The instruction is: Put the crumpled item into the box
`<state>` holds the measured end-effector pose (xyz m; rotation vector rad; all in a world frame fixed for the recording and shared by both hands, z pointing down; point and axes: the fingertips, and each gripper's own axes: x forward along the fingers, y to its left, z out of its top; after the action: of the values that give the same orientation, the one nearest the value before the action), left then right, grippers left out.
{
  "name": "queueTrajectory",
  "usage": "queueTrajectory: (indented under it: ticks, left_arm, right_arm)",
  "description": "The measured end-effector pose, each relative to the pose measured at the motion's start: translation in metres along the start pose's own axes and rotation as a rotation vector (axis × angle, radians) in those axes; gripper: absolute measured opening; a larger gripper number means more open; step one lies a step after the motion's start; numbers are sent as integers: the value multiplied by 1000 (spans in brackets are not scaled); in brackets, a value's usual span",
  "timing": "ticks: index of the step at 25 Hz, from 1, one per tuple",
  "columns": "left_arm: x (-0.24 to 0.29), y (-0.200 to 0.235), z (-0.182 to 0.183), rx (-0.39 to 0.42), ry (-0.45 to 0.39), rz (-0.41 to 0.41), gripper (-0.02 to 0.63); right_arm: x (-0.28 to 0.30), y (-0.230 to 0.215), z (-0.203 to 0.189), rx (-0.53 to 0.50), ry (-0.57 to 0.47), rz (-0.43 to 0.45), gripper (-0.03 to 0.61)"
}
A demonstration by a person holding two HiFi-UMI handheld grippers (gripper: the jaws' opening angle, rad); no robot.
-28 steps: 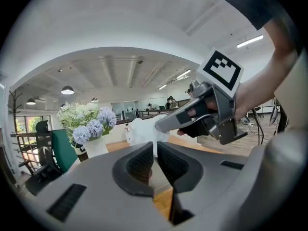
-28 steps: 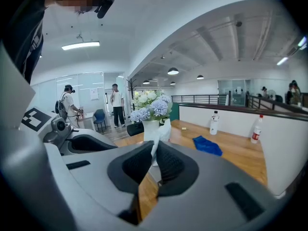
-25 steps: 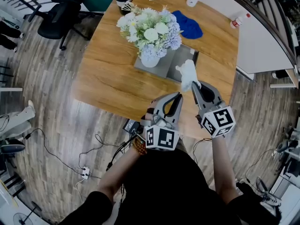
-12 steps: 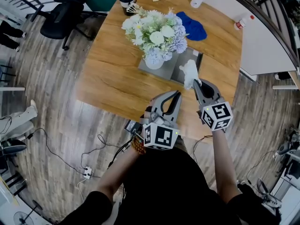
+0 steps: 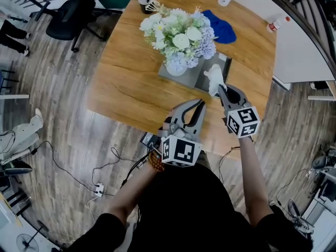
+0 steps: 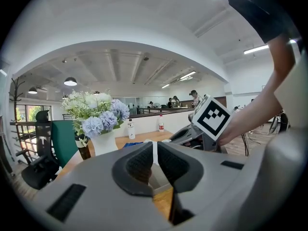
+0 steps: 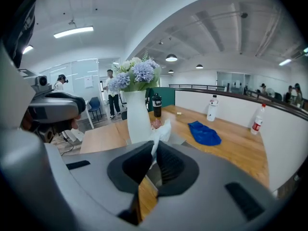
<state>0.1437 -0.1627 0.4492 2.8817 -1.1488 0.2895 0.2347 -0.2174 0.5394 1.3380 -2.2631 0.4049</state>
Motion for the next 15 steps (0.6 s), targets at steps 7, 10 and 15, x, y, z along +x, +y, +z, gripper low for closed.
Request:
queueTrajectory:
  ticks: [7, 10, 15]
  left_arm:
    - [-2, 9, -4, -4, 9, 20, 26]
    - [-3, 14, -9, -7, 25, 35, 26]
    - [-3, 18, -14, -16, 35, 53, 28]
  right_arm:
    - [20, -10, -18, -6, 44, 2, 28]
    - [29, -16, -25, -10, 65, 5, 29]
    - [44, -25, -35, -33, 102, 10, 29]
